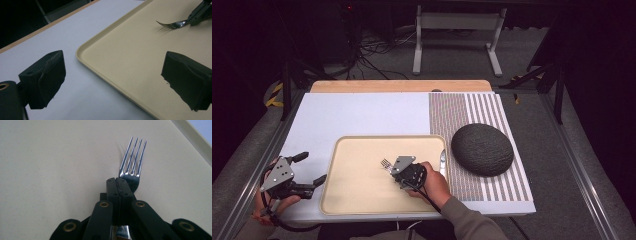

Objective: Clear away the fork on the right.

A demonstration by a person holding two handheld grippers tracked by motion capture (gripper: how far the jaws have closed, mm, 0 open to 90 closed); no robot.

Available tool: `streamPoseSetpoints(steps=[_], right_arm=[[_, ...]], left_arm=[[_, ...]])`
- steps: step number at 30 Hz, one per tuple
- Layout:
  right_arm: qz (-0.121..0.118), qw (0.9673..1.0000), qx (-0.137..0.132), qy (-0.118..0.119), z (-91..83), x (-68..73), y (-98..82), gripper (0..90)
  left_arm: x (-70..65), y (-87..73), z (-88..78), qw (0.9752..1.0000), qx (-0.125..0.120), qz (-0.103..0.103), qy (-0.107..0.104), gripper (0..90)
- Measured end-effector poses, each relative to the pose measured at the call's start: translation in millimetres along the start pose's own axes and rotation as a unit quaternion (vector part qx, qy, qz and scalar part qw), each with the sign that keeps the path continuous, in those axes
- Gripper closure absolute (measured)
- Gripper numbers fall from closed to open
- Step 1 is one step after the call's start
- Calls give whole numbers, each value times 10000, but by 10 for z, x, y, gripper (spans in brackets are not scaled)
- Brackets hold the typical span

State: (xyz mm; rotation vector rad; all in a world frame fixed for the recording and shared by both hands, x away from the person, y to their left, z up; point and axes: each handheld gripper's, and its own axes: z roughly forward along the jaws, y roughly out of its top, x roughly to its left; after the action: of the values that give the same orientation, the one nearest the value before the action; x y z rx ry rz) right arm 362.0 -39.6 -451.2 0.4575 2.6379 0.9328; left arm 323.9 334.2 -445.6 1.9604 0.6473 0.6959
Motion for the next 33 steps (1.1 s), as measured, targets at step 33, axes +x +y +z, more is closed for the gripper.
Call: streamPoseSetpoints(steps=[33], right_arm=[[895, 9951, 202, -368, -322, -215, -369, 900]], left_arm=[[-27, 21, 5, 10000, -52, -12, -29, 62]])
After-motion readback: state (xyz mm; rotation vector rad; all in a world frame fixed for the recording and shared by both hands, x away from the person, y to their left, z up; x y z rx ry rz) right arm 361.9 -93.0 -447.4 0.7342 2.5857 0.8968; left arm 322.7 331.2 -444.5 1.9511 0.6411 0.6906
